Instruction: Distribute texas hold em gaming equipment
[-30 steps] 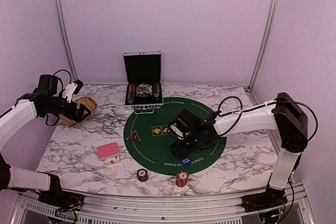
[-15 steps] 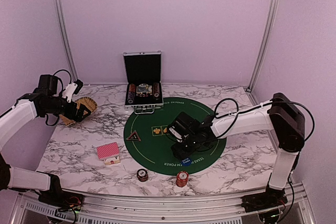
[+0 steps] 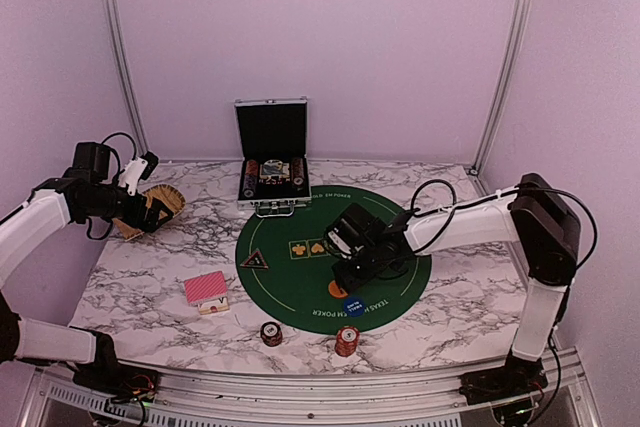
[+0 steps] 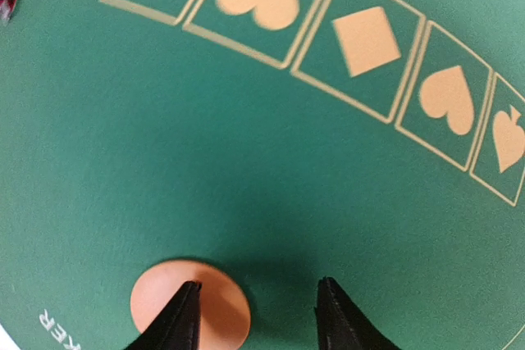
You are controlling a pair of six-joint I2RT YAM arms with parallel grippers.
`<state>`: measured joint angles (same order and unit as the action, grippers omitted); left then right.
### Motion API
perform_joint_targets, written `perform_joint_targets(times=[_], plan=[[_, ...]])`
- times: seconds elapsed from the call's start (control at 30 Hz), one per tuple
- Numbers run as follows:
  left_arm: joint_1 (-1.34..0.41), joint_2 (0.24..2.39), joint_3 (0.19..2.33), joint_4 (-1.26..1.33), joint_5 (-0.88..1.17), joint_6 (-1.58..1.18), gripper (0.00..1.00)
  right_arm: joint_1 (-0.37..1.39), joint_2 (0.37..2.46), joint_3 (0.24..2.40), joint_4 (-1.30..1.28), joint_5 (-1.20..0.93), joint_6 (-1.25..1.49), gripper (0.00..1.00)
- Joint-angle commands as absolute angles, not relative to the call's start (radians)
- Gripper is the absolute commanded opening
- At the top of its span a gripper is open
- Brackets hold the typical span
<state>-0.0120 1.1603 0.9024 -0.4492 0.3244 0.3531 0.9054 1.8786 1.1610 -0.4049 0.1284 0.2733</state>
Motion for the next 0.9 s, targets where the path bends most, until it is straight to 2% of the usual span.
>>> perform_joint_targets(times=[0.0, 0.07, 0.2, 0.43, 0.7, 0.87], plan=[[-0.008, 1.135, 0.932, -0.483, 0.326, 0.368, 0.99, 0.883, 1.928, 1.219, -0.425, 0.161, 0.237, 0.62], [-0.007, 1.133, 0.931, -0.485, 0.324, 0.372, 0.99, 0.885, 1.918, 1.219, -0.422, 0.152, 0.237, 0.7], [-0.007, 1.124, 0.929, -0.489, 0.32, 0.379, 0.99, 0.906, 1.871, 1.2, -0.412, 0.15, 0.237, 0.73], [-0.007, 1.125, 0.93, -0.489, 0.327, 0.377, 0.99, 0.986, 1.833, 1.164, -0.426, 0.154, 0.251, 0.71], [-0.007, 1.121, 0.938, -0.492, 0.332, 0.37, 0.99, 0.997, 1.859, 1.143, -0.445, 0.184, 0.281, 0.7], [-0.007, 1.117, 0.935, -0.492, 0.329, 0.372, 0.99, 1.006, 1.875, 1.149, -0.447, 0.197, 0.278, 0.66]])
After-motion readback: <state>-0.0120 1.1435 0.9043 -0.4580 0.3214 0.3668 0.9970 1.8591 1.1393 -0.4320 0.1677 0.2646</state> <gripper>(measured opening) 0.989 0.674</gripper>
